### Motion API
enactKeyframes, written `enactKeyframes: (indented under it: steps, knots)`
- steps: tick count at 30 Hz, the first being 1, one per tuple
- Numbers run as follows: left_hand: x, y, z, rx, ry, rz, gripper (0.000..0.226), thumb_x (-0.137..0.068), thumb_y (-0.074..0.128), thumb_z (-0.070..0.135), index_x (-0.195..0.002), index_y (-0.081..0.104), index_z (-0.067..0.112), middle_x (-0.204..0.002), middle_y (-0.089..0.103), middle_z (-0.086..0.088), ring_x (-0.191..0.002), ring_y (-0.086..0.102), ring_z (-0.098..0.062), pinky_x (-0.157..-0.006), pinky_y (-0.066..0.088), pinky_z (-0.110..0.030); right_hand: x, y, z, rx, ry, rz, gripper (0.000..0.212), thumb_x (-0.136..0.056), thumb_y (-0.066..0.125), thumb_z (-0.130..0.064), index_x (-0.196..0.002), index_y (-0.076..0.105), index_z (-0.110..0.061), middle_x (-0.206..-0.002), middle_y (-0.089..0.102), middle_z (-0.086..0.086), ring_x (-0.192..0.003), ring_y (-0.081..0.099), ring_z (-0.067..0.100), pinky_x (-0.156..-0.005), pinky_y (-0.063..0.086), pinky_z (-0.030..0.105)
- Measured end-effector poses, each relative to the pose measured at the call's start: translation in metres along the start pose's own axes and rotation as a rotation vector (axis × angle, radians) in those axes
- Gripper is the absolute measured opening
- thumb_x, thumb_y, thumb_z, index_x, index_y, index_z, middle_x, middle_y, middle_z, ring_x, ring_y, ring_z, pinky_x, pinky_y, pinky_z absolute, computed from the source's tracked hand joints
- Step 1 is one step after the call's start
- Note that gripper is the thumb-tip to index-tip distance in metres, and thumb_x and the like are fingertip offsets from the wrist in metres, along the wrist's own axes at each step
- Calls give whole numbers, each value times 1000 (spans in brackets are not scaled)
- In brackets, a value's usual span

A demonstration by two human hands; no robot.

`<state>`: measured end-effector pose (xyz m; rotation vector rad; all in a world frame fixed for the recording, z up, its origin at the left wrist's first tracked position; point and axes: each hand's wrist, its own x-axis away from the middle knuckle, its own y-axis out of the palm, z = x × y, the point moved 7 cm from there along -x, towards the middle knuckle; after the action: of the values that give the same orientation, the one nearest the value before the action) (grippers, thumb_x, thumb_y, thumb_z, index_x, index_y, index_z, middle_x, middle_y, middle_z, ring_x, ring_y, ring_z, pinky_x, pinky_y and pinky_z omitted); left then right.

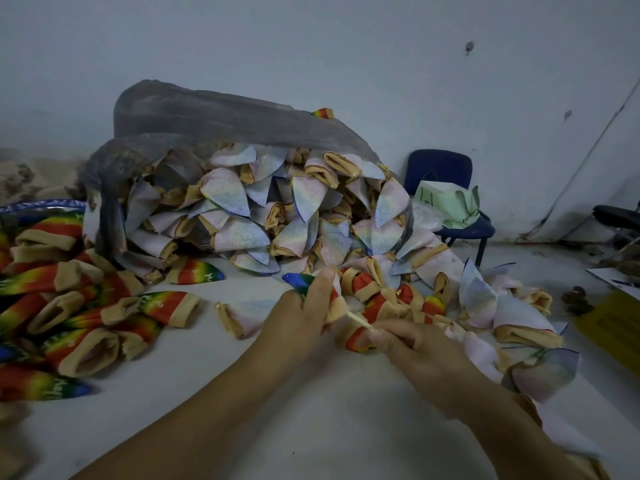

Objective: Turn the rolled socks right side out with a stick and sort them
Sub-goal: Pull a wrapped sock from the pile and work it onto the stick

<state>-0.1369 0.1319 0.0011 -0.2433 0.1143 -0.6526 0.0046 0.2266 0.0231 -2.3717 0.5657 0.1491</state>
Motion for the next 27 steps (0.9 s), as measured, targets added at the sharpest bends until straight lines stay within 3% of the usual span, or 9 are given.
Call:
enactKeyframes:
  steps: [3,6,9,11,13,15,18,21,27]
  knots:
    - [0,-2,3,-1,-27,45,66,-91,32,69,-64,57,14,-55,57,2,-61,55,-15,-61,39,-30,-3,6,-1,-4,-8,36,24,-85,45,-50,-83,67,-40,-68,57,-7,-62,51,5,-58,38,14]
    - [-3,-8,2,19,-94,98,60,-95,35,63,-70,58,14,-57,59,2,-63,56,-15,-57,34,-29,-4,9,-8,86,-28,99,24,-87,41,-54,-83,62,-43,-80,64,-15,-75,57,4,-64,43,17]
    - [-3,-6,0,-15,-149,64,59,-93,36,64,-72,61,15,-56,61,2,-65,59,-16,-62,40,-29,0,-1,-13,367,-95,184,34,-90,32,-61,-87,59,-42,-73,59,-20,-69,56,3,-55,39,22]
    - [0,-2,0,-37,-119,-5,67,-89,31,74,-61,61,21,-47,57,8,-58,56,-11,-61,40,-28,1,-6,-11,450,-115,208,41,-91,29,-63,-86,59,-36,-67,56,-19,-66,54,4,-54,39,25]
    - [5,0,5,-11,-15,-70,79,-74,23,89,-49,59,23,-42,54,12,-48,52,-1,-59,35,-28,0,-6,-7,336,-90,207,43,-88,33,-62,-83,62,-31,-68,58,-12,-65,55,7,-57,43,31]
    - [8,1,14,89,94,-143,80,-62,22,99,-57,66,33,-50,58,19,-50,54,6,-63,36,-26,-2,-3,-2,164,-37,199,33,-85,39,-58,-81,64,-37,-74,62,-12,-69,56,6,-60,43,22]
    - [4,6,21,152,165,-263,51,-76,33,85,-63,62,46,-52,53,21,-50,49,5,-61,36,-20,-3,-2,-3,18,6,187,26,-86,42,-49,-79,66,-43,-78,66,-21,-75,59,-4,-65,40,7]
    - [-1,8,24,329,96,-311,29,-75,45,56,-71,54,28,-52,44,9,-46,38,-7,-61,32,-31,-3,-3,-4,-99,33,186,30,-87,42,-44,-76,68,-35,-64,61,-26,-65,55,-11,-62,38,3]
    - [3,-7,27,306,281,-331,48,-84,57,69,-82,62,21,-70,52,6,-62,45,-5,-62,41,-18,-2,2,3,-147,129,147,46,-81,37,-54,-80,68,-19,-48,46,-17,-48,42,-3,-49,33,7]
